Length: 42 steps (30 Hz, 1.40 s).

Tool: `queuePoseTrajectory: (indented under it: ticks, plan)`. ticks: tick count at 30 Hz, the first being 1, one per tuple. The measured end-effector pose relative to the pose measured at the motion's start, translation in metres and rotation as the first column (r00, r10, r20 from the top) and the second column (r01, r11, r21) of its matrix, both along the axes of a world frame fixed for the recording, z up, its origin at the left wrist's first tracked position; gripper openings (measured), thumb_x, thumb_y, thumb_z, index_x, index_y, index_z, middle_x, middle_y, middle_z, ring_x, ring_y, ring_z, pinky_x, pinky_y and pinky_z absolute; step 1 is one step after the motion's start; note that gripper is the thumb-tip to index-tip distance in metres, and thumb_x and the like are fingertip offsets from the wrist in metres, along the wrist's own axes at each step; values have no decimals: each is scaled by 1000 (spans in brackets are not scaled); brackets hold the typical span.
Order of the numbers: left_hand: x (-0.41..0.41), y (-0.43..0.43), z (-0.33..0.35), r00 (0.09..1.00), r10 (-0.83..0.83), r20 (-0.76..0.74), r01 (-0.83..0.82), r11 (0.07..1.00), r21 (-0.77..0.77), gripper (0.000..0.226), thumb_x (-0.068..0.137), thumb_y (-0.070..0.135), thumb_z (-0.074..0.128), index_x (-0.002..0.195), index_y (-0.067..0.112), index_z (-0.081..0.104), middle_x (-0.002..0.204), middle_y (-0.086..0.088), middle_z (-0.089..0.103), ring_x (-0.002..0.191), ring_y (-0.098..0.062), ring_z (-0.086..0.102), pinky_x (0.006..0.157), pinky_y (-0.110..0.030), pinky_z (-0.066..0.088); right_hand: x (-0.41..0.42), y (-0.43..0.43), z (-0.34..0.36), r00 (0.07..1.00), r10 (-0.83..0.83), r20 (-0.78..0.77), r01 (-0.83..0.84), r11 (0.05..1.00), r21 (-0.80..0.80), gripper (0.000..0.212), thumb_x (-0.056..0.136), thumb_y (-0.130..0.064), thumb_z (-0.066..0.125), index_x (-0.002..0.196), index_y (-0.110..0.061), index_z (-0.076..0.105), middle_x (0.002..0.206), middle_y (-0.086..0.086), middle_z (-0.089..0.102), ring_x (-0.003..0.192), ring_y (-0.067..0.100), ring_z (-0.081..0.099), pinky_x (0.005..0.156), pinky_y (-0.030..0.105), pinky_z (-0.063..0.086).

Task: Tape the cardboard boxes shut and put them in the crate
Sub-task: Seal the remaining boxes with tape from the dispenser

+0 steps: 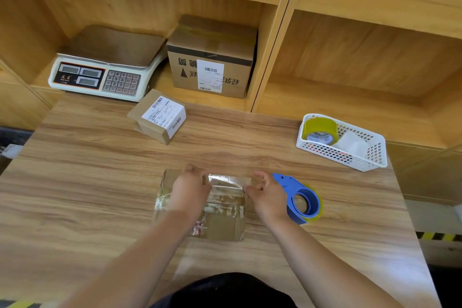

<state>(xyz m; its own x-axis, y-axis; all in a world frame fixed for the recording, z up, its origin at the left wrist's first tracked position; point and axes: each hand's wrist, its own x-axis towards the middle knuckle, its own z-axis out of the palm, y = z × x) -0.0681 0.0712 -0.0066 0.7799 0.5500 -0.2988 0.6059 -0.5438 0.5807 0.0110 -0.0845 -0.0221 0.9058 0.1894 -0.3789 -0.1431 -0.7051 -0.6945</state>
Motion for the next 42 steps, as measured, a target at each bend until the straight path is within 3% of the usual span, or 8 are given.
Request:
queuePoseTrajectory:
  ticks: [4, 8, 11, 20, 24, 29, 35, 42]
  plan:
    - [2, 1, -2, 1000, -2, -19, 2, 1000, -4, 6, 90, 11, 57, 84, 10, 59, 110, -5, 50, 61, -8, 46, 47, -13, 29, -1, 0, -6, 996, 14, 89, -12, 1000, -20, 36, 83, -27, 67, 117, -29, 58, 67, -1, 66, 74, 14, 62, 100, 41, 38]
    - [4, 2, -3, 999, -45, -19, 45, 999, 17, 43, 91, 12, 57, 133, 9, 48, 136, -9, 42, 72, -12, 51, 62, -18, 38, -2, 0, -5, 989, 31, 145, -26, 999, -35, 37, 84, -23, 65, 120, -27, 58, 66, -6, 62, 76, 14, 61, 97, 31, 32]
    - [6, 0, 0, 1000, -18, -1, 18, 1000, -3, 54, 91, 11, 57, 142, 12, 39, 146, -11, 35, 75, -17, 57, 60, -21, 42, -2, 0, -1, 983, 44, 180, -36, 998, -47, 36, 86, -21, 63, 121, -26, 58, 65, -10, 58, 75, 12, 59, 81, 21, 18]
    - [7, -6, -1, 1000, 11, 27, -11, 1000, -1, 54, 90, 13, 61, 140, 14, 39, 146, -8, 32, 95, -26, 61, 67, -23, 43, -1, -3, -2, 979, 31, 202, -25, 999, -34, 37, 86, -21, 65, 122, -26, 58, 65, -9, 57, 75, 13, 58, 79, 19, 15]
    - [6, -9, 1, 999, -16, 35, 15, 1000, 22, 53, 91, 14, 61, 138, 13, 38, 144, -9, 33, 93, -28, 63, 70, -26, 50, -2, -3, -4, 978, 28, 207, -22, 999, -30, 39, 86, -22, 65, 123, -26, 57, 69, -6, 61, 76, 13, 58, 80, 19, 15]
    - [4, -12, 3, 996, -57, 69, 53, 997, 58, 40, 91, 12, 58, 128, 10, 43, 124, -5, 42, 86, -26, 59, 66, -29, 45, -1, -4, -3, 979, 29, 201, -21, 999, -44, 39, 87, -23, 64, 124, -27, 56, 69, -8, 60, 79, 13, 58, 83, 18, 17]
    - [3, -12, 0, 995, -62, 83, 56, 996, 73, 41, 91, 9, 57, 129, 11, 43, 123, -4, 43, 77, -22, 55, 62, -28, 42, 0, -4, -6, 977, 44, 207, -31, 997, -66, 39, 87, -23, 64, 124, -26, 55, 64, -12, 54, 76, 12, 58, 82, 19, 17]
    - [4, -12, 0, 994, -82, 72, 75, 993, 91, 40, 92, 11, 56, 129, 12, 43, 125, -4, 42, 84, -28, 60, 64, -31, 44, -1, -4, -8, 978, 36, 205, -20, 997, -78, 40, 86, -21, 63, 125, -25, 56, 64, -12, 55, 76, 14, 59, 79, 18, 16]
